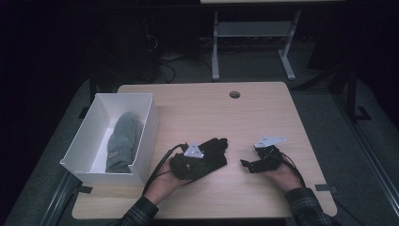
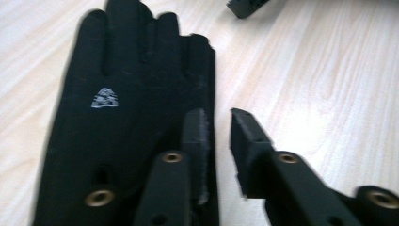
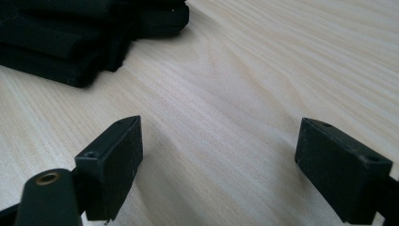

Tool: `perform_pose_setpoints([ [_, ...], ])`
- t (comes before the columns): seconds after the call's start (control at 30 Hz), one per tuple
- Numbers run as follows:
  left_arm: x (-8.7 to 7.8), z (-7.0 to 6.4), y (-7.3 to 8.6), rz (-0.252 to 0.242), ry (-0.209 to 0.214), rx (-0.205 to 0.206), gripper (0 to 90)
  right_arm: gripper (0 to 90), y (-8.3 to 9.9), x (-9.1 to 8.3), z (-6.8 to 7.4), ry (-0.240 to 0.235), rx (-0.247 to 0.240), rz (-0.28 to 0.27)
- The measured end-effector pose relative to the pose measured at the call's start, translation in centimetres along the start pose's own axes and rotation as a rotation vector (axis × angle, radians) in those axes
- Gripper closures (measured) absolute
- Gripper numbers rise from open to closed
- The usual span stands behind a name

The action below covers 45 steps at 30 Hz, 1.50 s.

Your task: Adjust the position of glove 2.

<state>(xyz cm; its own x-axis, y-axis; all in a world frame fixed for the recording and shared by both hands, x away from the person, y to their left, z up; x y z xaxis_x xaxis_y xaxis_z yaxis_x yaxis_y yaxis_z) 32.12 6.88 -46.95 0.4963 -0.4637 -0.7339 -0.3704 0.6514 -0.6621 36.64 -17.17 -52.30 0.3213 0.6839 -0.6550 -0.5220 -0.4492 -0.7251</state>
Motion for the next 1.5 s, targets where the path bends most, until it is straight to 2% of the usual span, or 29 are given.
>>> perform_pose_setpoints([
  [0.1,0.1,0.9,-0.4,-0.016,-0.01,0.018,55.5,14.7,0.0,0.1,0.0,0.001,-0.004,-0.003],
  [0.17,0.3,1.5,-0.7,-0.021,-0.022,0.016,46.6,14.6,-0.1,0.1,0.0,0.001,-0.002,-0.002],
  [0.3,1.0,2.3,-1.1,-0.025,-0.003,0.004,35.9,14.6,-0.1,0.1,0.0,0.001,-0.004,-0.003],
  [0.43,1.5,2.5,-0.9,-0.012,-0.003,0.055,25.0,14.6,-0.1,0.1,0.0,0.001,-0.004,-0.003],
  [0.5,1.8,2.5,-1.0,-0.02,0.011,0.045,21.2,14.6,-0.1,0.1,0.0,0.001,-0.004,-0.003],
  [0.57,2.0,2.6,-1.1,-0.02,0.01,0.057,17.4,14.6,-0.1,0.1,0.0,0.002,-0.001,-0.002],
  [0.67,2.5,3.0,-1.0,-0.024,0.0,0.064,15.0,14.7,-0.1,0.1,0.0,0.002,-0.001,-0.002],
  [0.87,4.1,3.3,-0.2,0.033,-0.011,0.07,13.6,14.7,-0.1,0.1,0.0,0.001,-0.003,-0.002],
  [0.97,4.6,3.4,0.1,0.034,-0.008,0.063,12.9,14.7,-0.1,0.1,0.0,0.0,-0.002,-0.001],
  [1.13,5.0,3.7,0.5,0.02,0.001,0.027,12.7,14.7,-0.1,0.1,0.0,-0.001,-0.002,-0.001],
  [1.17,5.0,3.8,0.6,0.025,0.003,0.035,12.7,14.7,-0.1,0.1,0.0,-0.001,-0.002,-0.001],
  [1.23,5.1,3.8,0.7,0.024,0.009,0.027,12.6,14.7,-0.1,0.1,0.0,-0.001,-0.002,0.0],
  [1.27,5.2,3.8,0.8,0.021,0.013,0.012,12.6,14.7,-0.1,0.1,0.0,-0.001,-0.002,-0.001],
  [1.33,5.2,3.8,0.9,0.023,0.012,0.02,12.5,14.7,-0.1,0.2,0.0,-0.001,-0.001,0.0],
  [1.5,5.4,3.7,1.0,0.021,0.01,0.013,12.7,14.7,-0.1,0.2,0.0,-0.001,-0.001,0.0],
])
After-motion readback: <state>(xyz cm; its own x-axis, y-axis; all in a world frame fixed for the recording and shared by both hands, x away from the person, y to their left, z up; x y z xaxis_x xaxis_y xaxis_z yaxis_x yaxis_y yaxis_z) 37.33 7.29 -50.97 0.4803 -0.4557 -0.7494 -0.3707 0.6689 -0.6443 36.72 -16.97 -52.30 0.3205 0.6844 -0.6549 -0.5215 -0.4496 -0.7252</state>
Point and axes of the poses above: each handheld gripper's, and its own axes: x roughly forward along the jaws, y roughly out of its underside, z roughly to its left, the point moved 6 cm from there along x, roughly forward along the jaws, and after that the axes turned 15 degrees about -y, right-handed, at the moved point
